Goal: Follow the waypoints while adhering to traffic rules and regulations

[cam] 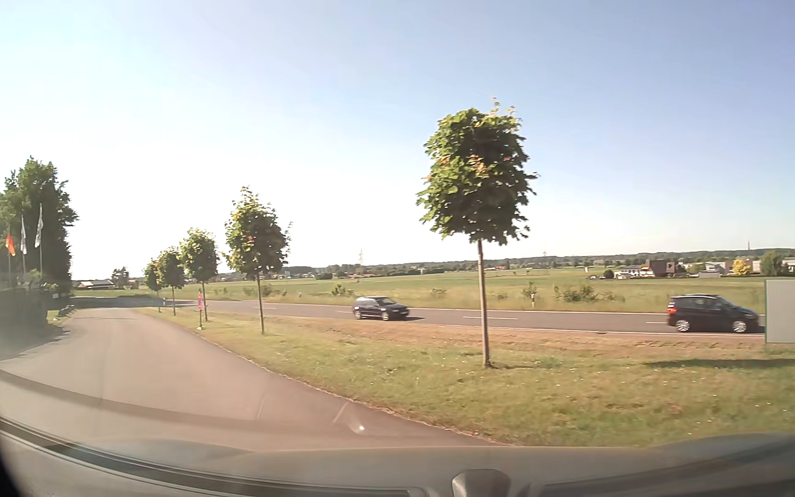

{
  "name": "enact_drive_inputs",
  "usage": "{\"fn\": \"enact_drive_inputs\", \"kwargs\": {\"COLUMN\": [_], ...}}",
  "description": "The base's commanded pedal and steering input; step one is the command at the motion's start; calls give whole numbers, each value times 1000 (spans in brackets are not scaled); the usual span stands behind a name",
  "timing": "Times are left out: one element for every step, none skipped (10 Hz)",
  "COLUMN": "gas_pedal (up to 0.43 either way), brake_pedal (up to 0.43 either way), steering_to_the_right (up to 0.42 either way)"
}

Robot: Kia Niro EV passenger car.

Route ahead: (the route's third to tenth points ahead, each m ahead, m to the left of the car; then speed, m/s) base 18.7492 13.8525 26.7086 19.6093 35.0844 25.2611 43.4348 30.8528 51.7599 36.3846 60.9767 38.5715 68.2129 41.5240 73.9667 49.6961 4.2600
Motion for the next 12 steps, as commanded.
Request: {"fn": "enact_drive_inputs", "kwargs": {"gas_pedal": [209,209,209,209,209,209,209,209,197,197,189,189], "brake_pedal": [6,6,6,6,6,6,6,6,6,6,6,6], "steering_to_the_right": [-443,-433,-419,-403,-386,-365,-337,-308,-271,-225,-189,-167]}}
